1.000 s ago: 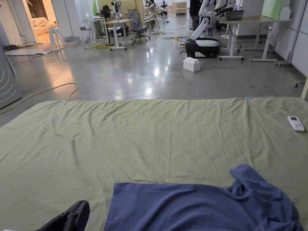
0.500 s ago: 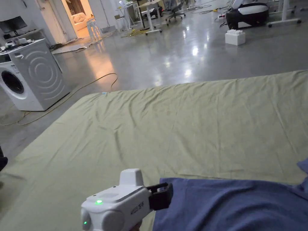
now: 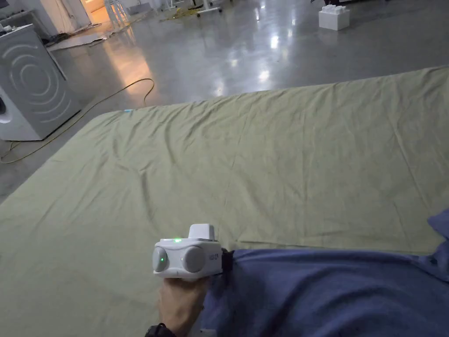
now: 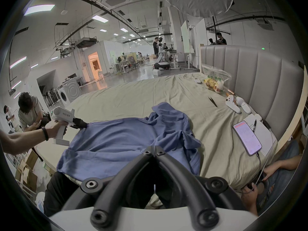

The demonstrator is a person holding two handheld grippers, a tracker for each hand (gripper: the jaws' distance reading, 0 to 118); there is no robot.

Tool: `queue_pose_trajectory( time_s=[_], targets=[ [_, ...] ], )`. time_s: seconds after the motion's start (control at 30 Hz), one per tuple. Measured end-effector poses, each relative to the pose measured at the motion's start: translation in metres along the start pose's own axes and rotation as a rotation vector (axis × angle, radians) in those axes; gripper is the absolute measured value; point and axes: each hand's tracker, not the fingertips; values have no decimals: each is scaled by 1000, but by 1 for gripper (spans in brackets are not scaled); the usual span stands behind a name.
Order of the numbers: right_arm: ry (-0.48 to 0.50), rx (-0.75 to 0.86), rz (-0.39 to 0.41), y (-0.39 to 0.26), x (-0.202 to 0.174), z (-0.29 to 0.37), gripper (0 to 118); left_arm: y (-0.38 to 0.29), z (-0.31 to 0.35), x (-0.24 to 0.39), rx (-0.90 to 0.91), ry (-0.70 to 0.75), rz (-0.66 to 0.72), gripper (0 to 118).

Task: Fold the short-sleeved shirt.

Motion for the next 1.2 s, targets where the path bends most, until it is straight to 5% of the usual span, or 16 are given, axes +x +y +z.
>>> queue_pose_trajectory(
  time_s=[0.23,0.37,0.47,0.5,0.77,0.87,1.0,1.2],
  targets=[
    [-43,11,41,23,21,-31,0,2,-18,26,-75,53,-174,12],
    [-18,-65,-15,75,62,-95,5,8,-23,26,-100,49,-187,11],
    [28,-177,-124,107,98,-164,78,4,-22,29,-98,52,-265,11],
    [20,-222,-133,113,105,-186,84,2,-16,36,-95,56,-285,11],
    [-131,-494,36,102,128,-336,83,4,-11,37,-103,48,-283,11],
    [-130,-494,176,91,113,-353,61,1,-9,39,-89,52,-271,11],
    [-96,-485,205,84,93,-353,8,-2,-9,36,-61,52,-282,11],
    [-45,-388,133,104,91,-309,2,9,34,2,71,-38,-78,9]
  ],
)
